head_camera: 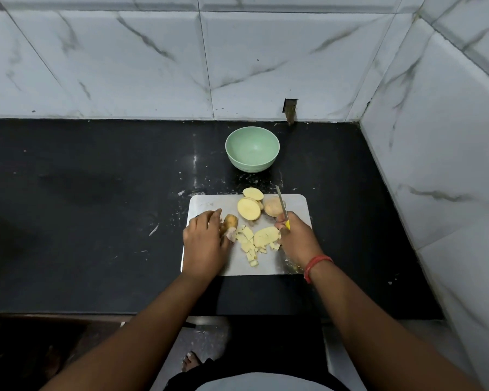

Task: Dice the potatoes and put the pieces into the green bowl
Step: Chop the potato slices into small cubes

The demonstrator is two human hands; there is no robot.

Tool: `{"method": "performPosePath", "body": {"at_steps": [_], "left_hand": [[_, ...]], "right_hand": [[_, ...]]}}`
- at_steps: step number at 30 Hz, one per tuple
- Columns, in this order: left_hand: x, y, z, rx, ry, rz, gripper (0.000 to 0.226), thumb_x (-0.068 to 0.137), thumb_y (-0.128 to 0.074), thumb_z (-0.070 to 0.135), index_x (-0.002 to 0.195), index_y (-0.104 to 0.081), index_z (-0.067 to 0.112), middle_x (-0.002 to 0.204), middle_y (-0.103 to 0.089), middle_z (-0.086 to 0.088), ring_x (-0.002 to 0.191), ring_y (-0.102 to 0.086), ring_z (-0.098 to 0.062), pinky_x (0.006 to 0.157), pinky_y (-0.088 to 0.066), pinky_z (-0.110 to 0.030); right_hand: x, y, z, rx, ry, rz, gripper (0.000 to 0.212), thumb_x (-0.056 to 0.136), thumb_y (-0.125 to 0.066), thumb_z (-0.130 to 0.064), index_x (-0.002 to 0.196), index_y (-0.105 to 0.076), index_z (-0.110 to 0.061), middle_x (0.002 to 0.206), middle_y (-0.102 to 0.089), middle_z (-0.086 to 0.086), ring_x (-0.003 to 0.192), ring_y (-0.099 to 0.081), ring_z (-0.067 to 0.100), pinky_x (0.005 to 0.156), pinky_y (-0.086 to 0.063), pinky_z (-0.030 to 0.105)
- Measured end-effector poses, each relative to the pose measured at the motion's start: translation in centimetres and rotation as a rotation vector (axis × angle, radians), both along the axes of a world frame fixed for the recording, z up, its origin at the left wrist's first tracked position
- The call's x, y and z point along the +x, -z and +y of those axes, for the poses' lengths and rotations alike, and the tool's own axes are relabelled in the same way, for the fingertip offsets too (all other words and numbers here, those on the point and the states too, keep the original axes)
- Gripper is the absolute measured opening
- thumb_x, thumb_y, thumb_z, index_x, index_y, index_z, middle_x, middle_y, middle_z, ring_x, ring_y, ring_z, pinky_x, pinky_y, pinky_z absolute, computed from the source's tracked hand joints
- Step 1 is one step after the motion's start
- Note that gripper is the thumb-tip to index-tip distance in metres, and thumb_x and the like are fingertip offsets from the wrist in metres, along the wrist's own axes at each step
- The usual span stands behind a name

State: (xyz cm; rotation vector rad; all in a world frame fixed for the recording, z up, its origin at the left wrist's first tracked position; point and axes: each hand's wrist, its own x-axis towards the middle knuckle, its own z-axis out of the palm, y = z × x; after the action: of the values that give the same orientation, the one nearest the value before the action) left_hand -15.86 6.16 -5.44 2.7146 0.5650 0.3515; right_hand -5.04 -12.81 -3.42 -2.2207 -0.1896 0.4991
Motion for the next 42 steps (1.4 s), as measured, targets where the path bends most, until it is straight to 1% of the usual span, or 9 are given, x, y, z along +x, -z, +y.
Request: {"method": "performPosePath", "body": {"at_steps": [4,9,15,23,28,31,35,40,42], "left_hand": [[1.4,-0.3,0.6,0.025,0.061,0.097,0.059,0.093,-0.063,0.027,0.149,-0.047,0.021,0.142,-0.053,0.001,0.127,-0.043,-0.026,0.103,-0.033,-0.044],[2.4,-0.1,1.0,0.03,0.121,0.159,0.056,0.094,-0.06,0.026,0.148,-0.048,0.025,0.137,-0.055,0.004,0.125,-0.041,-0.024,0.102,-0.029,-0.041],[2.6,0.2,0.8,0.092,0.123,0.162,0.051,0.091,-0.066,0.029,0.14,-0.056,0.03,0.125,-0.055,0.003,0.115,-0.045,-0.024,0.096,-0.031,-0.042],[3.1,0.4,0.3,0.076,0.1,0.126,0.038,0.09,-0.062,0.014,0.127,-0.063,0.023,0.115,-0.057,-0.002,0.107,-0.048,-0.026,0.091,-0.03,-0.041],[3.0,0.6,0.3,0.081,0.104,0.075,0.031,0.09,-0.068,0.014,0.12,-0.065,0.021,0.11,-0.058,-0.004,0.102,-0.052,-0.028,0.09,-0.032,-0.042],[2.8,0.9,0.2,0.116,0.118,0.024,0.037,0.084,-0.074,0.011,0.118,-0.064,0.019,0.106,-0.058,-0.005,0.097,-0.053,-0.028,0.085,-0.032,-0.042],[2.4,1.4,0.4,0.141,0.144,-0.042,0.05,0.08,-0.079,0.012,0.126,-0.059,0.015,0.106,-0.056,-0.008,0.094,-0.051,-0.028,0.083,-0.038,-0.043],[2.0,1.0,0.7,0.037,0.172,-0.081,0.06,0.08,-0.074,0.002,0.136,-0.053,0.009,0.109,-0.053,-0.012,0.099,-0.047,-0.03,0.074,-0.052,-0.043],[2.0,0.4,0.9,-0.052,0.141,-0.095,0.058,0.085,-0.072,0.003,0.139,-0.053,0.01,0.113,-0.053,-0.01,0.106,-0.045,-0.028,0.081,-0.051,-0.04]], "right_hand": [[-0.3,0.7,-0.1,0.04,0.092,-0.059,0.021,0.096,-0.039,-0.006,0.099,-0.052,-0.023,0.104,-0.064,0.0,0.095,-0.063,0.02,0.084,-0.055,0.041],[-0.8,0.8,0.3,0.083,-0.001,0.02,0.025,0.098,-0.037,-0.009,0.101,-0.053,-0.028,0.099,-0.064,-0.007,0.093,-0.063,0.011,0.089,-0.054,0.039],[-0.7,1.0,0.4,0.089,0.025,0.001,0.024,0.099,-0.037,-0.008,0.1,-0.052,-0.027,0.099,-0.064,-0.006,0.094,-0.062,0.009,0.089,-0.055,0.039],[-0.8,1.1,0.4,0.101,0.006,-0.005,0.023,0.099,-0.037,-0.008,0.104,-0.053,-0.025,0.103,-0.065,-0.005,0.097,-0.063,0.009,0.09,-0.054,0.038],[-0.8,0.8,0.4,0.091,0.0,0.006,0.023,0.1,-0.037,-0.009,0.106,-0.053,-0.024,0.108,-0.065,-0.002,0.099,-0.062,0.009,0.091,-0.054,0.034],[-0.9,0.8,0.4,0.094,-0.006,0.004,0.023,0.101,-0.037,-0.009,0.106,-0.053,-0.025,0.11,-0.064,-0.004,0.103,-0.062,0.008,0.092,-0.054,0.034],[-1.0,0.7,0.4,0.097,-0.011,-0.001,0.023,0.101,-0.037,-0.009,0.106,-0.053,-0.025,0.109,-0.064,-0.004,0.103,-0.061,0.008,0.092,-0.054,0.036],[-1.2,0.5,0.3,0.055,-0.006,-0.123,0.02,0.099,-0.039,-0.009,0.103,-0.052,-0.024,0.102,-0.062,-0.004,0.095,-0.061,0.013,0.087,-0.054,0.036],[-1.4,0.2,0.4,0.054,0.005,-0.168,0.02,0.098,-0.039,-0.008,0.101,-0.052,-0.023,0.099,-0.062,-0.005,0.093,-0.061,0.013,0.084,-0.054,0.036]]}}
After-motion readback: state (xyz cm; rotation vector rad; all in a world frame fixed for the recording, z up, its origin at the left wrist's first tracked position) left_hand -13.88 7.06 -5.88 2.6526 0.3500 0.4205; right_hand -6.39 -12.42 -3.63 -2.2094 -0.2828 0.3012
